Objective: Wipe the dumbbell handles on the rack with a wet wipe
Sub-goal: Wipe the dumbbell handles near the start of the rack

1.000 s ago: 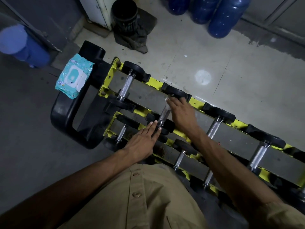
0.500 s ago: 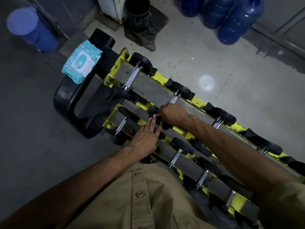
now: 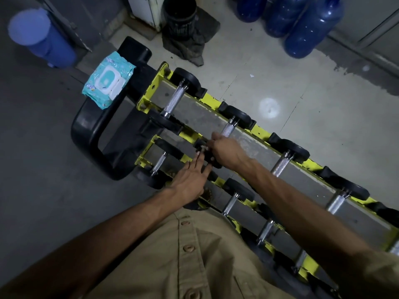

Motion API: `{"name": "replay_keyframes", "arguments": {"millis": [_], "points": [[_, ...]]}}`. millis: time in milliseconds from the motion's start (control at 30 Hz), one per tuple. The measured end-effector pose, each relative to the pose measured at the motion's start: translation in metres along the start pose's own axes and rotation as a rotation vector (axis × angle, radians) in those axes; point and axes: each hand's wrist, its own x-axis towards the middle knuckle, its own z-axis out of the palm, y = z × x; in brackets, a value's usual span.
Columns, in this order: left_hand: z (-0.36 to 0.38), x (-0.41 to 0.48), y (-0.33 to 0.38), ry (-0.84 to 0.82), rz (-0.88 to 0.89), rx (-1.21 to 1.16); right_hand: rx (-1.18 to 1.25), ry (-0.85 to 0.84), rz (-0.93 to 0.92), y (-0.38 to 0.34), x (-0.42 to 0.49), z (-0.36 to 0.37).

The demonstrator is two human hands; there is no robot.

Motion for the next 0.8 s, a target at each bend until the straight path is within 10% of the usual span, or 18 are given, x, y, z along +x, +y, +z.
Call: {"name": "replay_keyframes", "arguments": {"millis": [400, 800], "points": [[-0.004, 0.002, -0.012, -0.018, 0.042, 0.068, 1.285, 0.409, 1.0, 0.009, 0.003, 0.067], [-0.007, 0.003, -0.021, -0.045, 0.073, 0.112, 1.959, 0.604, 1.218, 0.054, 0.056, 0.049]]}}
